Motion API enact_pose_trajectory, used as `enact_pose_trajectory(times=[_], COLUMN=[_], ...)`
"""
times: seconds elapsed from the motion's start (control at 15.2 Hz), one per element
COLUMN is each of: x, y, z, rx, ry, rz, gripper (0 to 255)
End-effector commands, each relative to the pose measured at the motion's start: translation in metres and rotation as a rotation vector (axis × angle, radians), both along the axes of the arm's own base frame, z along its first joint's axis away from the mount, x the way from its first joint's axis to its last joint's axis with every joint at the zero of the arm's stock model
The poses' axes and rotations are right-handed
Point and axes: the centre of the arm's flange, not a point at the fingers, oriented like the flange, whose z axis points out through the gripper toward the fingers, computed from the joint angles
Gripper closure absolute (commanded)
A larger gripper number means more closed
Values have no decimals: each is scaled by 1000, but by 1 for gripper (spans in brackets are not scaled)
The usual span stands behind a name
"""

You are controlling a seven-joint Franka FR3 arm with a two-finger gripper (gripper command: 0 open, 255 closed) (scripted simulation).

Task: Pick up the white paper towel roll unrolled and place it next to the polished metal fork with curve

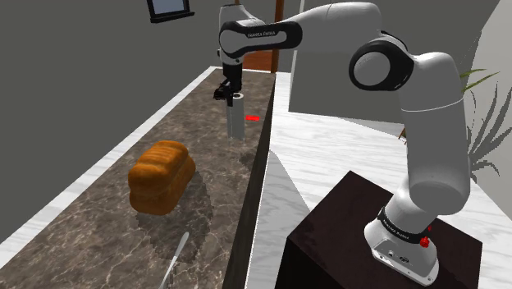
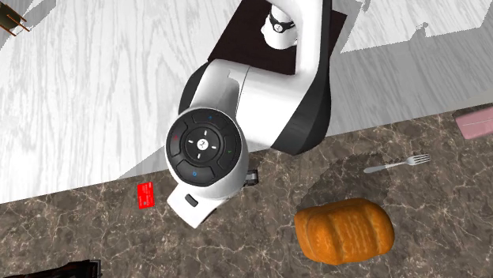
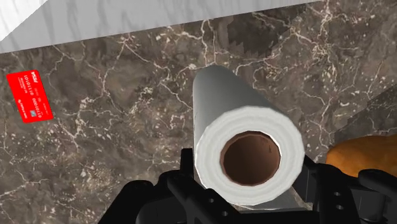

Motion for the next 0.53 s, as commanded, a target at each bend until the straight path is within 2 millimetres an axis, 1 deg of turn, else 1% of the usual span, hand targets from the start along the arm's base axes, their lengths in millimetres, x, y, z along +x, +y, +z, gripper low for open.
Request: enact_pose_trajectory(times=[0.0,0.13,0.46], x=[-1,-1,-41], y=[0,0,47], z=[9,20,43], rx=[0,0,0], ry=[1,1,1], rz=[0,0,0], gripper=[255,255,255])
